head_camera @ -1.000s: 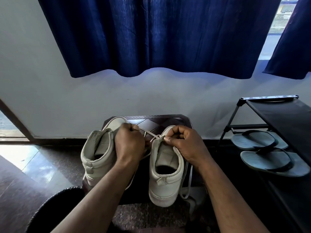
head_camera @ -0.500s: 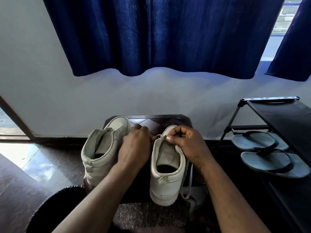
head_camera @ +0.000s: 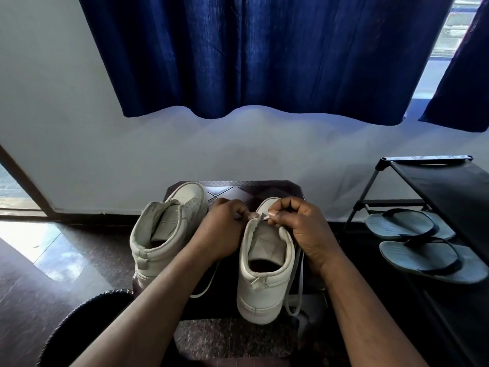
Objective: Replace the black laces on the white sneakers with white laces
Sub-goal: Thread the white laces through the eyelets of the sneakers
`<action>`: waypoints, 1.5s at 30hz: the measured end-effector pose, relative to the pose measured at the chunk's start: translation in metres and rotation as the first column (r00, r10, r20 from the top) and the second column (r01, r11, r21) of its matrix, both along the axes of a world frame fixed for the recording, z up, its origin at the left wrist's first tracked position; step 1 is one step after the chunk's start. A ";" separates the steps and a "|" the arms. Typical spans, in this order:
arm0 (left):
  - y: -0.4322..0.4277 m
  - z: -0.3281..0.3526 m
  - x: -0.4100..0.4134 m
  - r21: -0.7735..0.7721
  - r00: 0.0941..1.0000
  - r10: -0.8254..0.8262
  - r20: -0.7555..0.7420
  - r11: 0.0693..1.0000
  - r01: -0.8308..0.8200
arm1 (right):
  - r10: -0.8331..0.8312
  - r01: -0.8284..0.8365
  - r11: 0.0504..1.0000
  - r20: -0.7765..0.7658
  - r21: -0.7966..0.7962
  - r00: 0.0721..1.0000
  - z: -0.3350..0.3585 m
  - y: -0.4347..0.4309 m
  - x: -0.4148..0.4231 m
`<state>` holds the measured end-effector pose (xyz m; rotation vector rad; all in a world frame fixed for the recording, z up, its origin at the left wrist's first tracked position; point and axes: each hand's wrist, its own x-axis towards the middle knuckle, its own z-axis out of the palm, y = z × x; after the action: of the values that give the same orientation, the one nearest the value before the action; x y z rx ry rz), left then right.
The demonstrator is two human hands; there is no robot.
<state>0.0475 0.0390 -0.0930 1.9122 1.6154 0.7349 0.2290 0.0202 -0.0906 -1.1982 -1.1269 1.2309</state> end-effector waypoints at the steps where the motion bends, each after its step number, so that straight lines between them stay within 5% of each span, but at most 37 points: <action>1: -0.001 -0.001 -0.002 0.015 0.992 0.021 -0.128 1.000 -0.019 | -0.004 0.004 1.000 -0.005 -0.006 1.000 0.000 0.000 0.001; 3: -0.007 -0.002 -0.003 -0.006 0.942 0.052 -0.333 0.998 -0.058 | -0.022 0.021 1.000 -0.040 -0.022 0.999 0.000 -0.002 0.003; 5: -0.013 0.000 0.000 0.019 0.934 0.063 -0.352 0.998 -0.061 | -0.039 0.035 0.999 -0.081 -0.040 0.996 0.001 -0.002 0.005; 8: -0.010 0.007 0.003 0.133 0.988 0.085 -0.127 0.989 -0.068 | -0.044 0.040 0.998 -0.087 -0.044 0.995 0.002 -0.001 0.005; 10: -0.004 0.007 0.001 0.076 0.998 0.038 0.059 0.996 -0.042 | -0.046 0.043 0.998 -0.082 -0.040 0.996 0.000 0.000 0.003; 16: -0.003 0.002 0.004 -0.060 0.980 -0.050 0.192 0.996 0.063 | -0.044 0.043 0.999 -0.039 -0.030 0.998 0.000 0.000 0.003; 23: -0.010 -0.001 0.001 -0.012 0.950 0.084 -0.299 0.996 -0.092 | -0.050 0.048 0.998 -0.047 -0.044 0.998 0.000 -0.002 0.004; 28: -0.003 0.005 0.001 0.032 0.995 0.016 0.101 0.999 -0.019 | -0.042 0.040 0.998 -0.051 -0.039 0.998 0.000 -0.002 0.002; 32: -0.004 0.003 0.004 -0.031 0.983 -0.039 0.178 0.998 0.045 | -0.042 0.041 0.998 -0.034 -0.040 0.999 0.001 -0.001 0.002; 34: 0.000 0.001 0.003 -0.043 0.992 -0.022 0.125 0.999 0.028 | -0.036 0.035 0.999 -0.027 -0.038 0.999 0.001 -0.002 0.001; 38: -0.006 0.002 -0.003 0.003 0.955 0.050 -0.291 0.999 -0.051 | -0.043 0.041 0.998 -0.047 -0.049 0.998 0.001 -0.002 0.002; 40: -0.012 -0.001 -0.001 0.036 0.929 0.074 -0.361 0.997 -0.066 | -0.047 0.044 0.998 -0.049 -0.051 0.998 0.001 -0.001 0.003; 45: -0.005 0.005 0.001 0.024 1.000 -0.012 0.027 1.000 0.012 | -0.053 0.050 0.997 -0.048 -0.050 0.997 0.001 -0.001 0.001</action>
<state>0.0480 0.0338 -0.0878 1.9193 1.5844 0.7750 0.2301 0.0193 -0.0895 -1.2198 -1.0291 1.2484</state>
